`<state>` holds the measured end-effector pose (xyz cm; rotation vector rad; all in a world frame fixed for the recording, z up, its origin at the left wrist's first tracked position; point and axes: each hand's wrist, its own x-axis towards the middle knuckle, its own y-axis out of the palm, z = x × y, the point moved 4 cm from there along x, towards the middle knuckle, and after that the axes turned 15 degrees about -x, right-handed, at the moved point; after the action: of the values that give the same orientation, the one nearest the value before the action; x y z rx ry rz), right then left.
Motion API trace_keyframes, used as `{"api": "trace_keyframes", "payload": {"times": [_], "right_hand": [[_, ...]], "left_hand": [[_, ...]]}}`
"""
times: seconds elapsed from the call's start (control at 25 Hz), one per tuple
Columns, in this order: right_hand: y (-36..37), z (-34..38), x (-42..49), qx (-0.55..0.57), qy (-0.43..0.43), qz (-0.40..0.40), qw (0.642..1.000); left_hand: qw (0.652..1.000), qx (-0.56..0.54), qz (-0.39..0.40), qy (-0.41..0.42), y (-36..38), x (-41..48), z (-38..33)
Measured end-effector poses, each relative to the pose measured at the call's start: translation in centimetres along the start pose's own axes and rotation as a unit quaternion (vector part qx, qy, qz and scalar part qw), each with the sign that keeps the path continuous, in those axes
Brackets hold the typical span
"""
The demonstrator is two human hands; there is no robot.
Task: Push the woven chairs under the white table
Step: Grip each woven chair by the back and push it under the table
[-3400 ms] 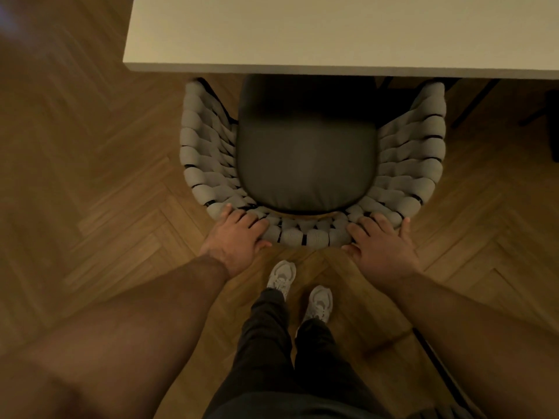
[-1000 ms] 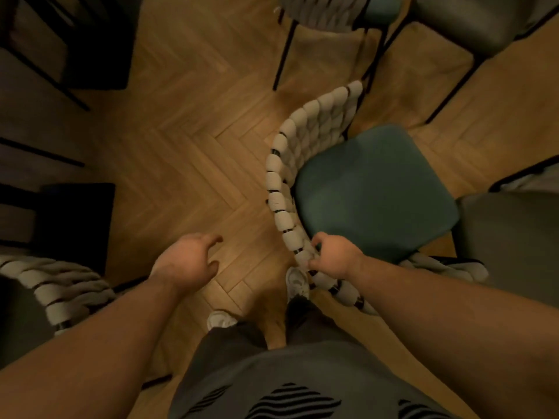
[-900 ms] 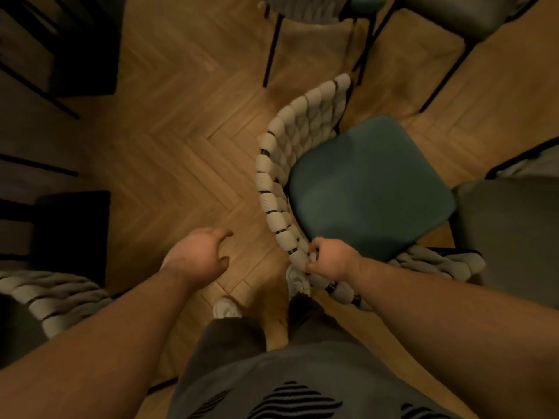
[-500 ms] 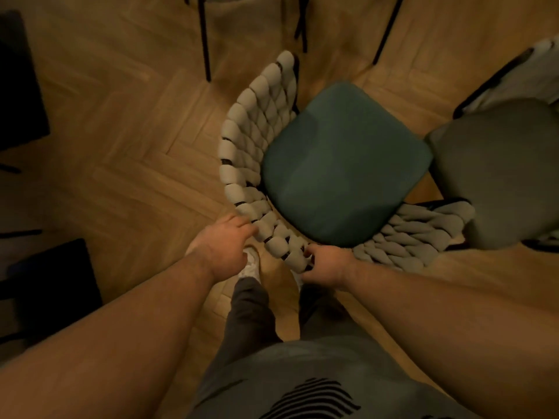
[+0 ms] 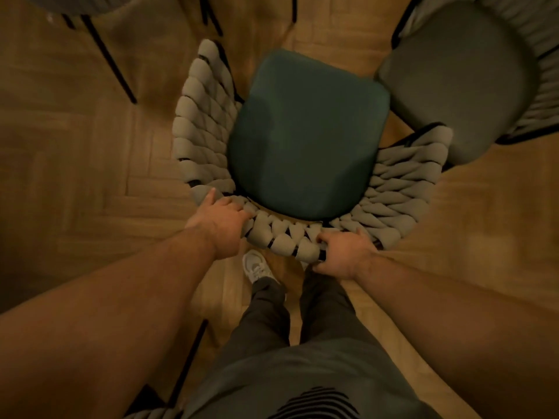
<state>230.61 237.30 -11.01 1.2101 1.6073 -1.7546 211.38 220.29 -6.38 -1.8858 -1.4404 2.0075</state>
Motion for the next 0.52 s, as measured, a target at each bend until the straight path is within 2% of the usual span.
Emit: {"api": "trace_keyframes", "payload": {"times": [0.12, 0.36, 0.52], "right_hand": [[0.3, 0.1, -0.5, -0.051, -0.001, 0.001, 0.999], [-0.7, 0.4, -0.6, -0.085, -0.017, 0.014, 0.996], [-1.0, 0.8, -0.7, -0.107, -0.042, 0.029, 0.993]], "left_hand": [[1.0, 0.015, 0.003, 0.007, -0.3, 1.1, 0.8], [1.0, -0.007, -0.02, -0.014, -1.1, 1.1, 0.9], [0.999, -0.014, -0.009, -0.038, -1.0, 0.6, 0.7]]}}
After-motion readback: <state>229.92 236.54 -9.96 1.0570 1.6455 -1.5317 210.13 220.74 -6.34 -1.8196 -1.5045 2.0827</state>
